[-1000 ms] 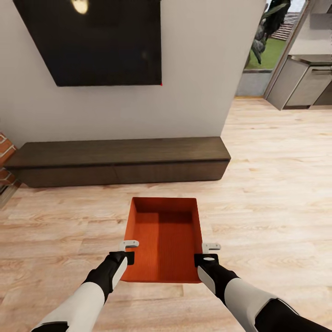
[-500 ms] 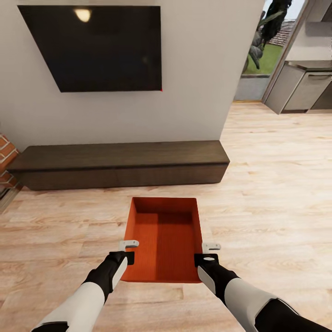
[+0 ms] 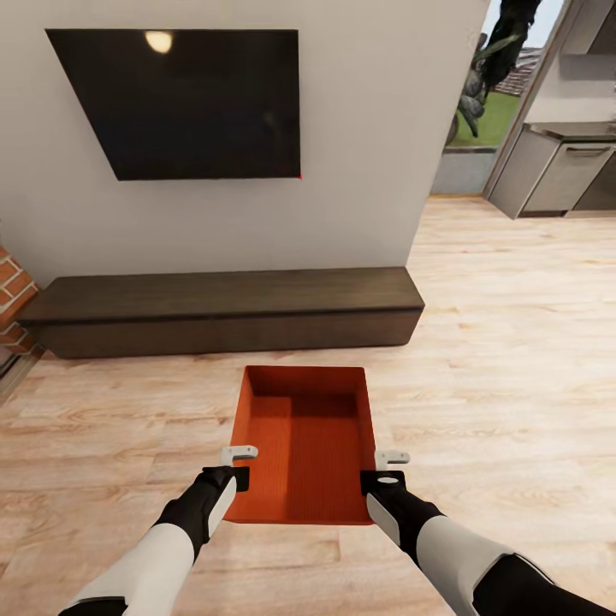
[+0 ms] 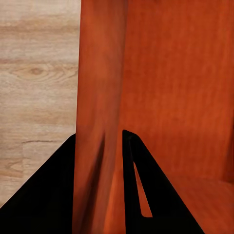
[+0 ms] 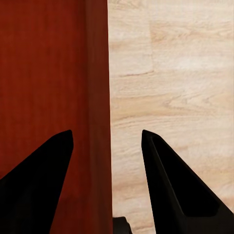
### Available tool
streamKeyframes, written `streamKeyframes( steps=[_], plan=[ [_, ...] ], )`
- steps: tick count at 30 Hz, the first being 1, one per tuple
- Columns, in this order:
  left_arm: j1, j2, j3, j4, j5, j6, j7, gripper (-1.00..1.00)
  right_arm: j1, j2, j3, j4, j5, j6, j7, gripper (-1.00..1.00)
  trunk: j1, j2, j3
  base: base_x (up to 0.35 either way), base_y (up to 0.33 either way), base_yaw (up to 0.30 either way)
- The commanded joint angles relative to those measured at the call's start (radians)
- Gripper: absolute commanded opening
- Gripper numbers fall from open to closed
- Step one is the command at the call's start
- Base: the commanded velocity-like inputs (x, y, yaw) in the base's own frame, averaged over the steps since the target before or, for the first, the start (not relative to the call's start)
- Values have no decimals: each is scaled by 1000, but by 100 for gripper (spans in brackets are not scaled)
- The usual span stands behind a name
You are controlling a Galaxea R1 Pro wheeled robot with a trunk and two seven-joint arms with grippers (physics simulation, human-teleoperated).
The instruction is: Move the two storage containers from the living room to the garage. In the garage, place one container on the floor and stack the other container on top of it (either order is fine).
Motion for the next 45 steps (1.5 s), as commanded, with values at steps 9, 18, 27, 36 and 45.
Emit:
streamKeyframes(
  steps=[9,18,27,36,45],
  plan=[
    [1,0,13,0,-31,11,6,-100,-1,-2,-17,-50,18,0,-3,-100,1,-2,12,0,0,0],
    [1,0,13,0,-31,11,6,-100,-1,-2,-17,-50,17,0,-3,-100,1,-2,25,0,0,0],
    [1,0,13,0,-31,11,6,-100,-1,-2,-17,-50,17,0,-3,-100,1,-2,38,0,0,0],
    [1,0,13,0,-31,11,6,-100,-1,-4,-17,-50,17,0,-3,-100,1,-2,51,0,0,0],
    [1,0,13,-1,-31,11,6,-100,-1,-5,-17,-50,17,0,-3,-100,1,-2,64,0,0,0]
  ],
)
